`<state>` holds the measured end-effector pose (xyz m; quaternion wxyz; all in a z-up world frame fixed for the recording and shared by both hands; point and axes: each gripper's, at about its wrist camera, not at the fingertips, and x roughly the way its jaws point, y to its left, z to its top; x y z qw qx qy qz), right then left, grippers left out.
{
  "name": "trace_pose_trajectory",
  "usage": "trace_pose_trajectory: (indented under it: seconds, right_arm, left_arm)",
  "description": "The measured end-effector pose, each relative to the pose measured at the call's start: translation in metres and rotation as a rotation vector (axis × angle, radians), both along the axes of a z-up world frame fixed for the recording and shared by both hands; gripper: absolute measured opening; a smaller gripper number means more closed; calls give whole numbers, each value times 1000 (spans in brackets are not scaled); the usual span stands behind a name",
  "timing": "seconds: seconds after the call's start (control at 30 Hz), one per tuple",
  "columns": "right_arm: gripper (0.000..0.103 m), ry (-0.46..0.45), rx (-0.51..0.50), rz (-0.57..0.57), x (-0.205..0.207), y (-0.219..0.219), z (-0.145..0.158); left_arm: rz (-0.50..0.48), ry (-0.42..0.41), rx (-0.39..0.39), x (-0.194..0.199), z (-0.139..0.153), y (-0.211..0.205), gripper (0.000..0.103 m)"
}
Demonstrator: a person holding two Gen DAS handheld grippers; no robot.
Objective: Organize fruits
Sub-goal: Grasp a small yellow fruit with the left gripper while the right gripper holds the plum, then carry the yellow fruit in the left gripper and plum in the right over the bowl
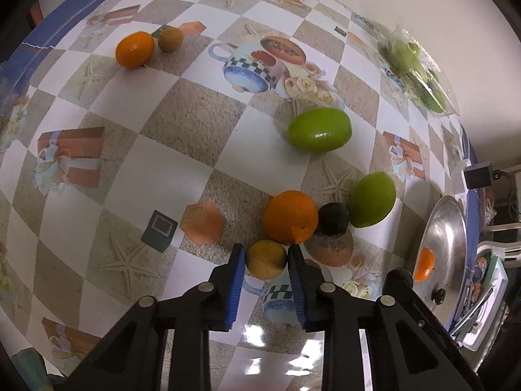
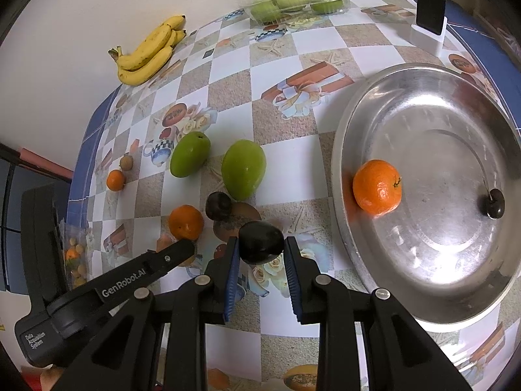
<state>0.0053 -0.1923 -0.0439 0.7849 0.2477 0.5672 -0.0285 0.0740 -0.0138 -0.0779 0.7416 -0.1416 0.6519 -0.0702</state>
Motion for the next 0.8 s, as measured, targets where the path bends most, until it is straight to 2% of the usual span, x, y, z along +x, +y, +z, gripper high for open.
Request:
trace_pose_trajectory:
  seconds: [0.4,0.8]
  right_arm:
    - [28,-27,-31,-30,-2,-10,11]
    - [28,-44,-59,-94,-7,-34,17]
  left_arm:
    - [-7,-89,-40,-4,30,-3,29]
    - [-50,-135,-58,-6,40,-22,29]
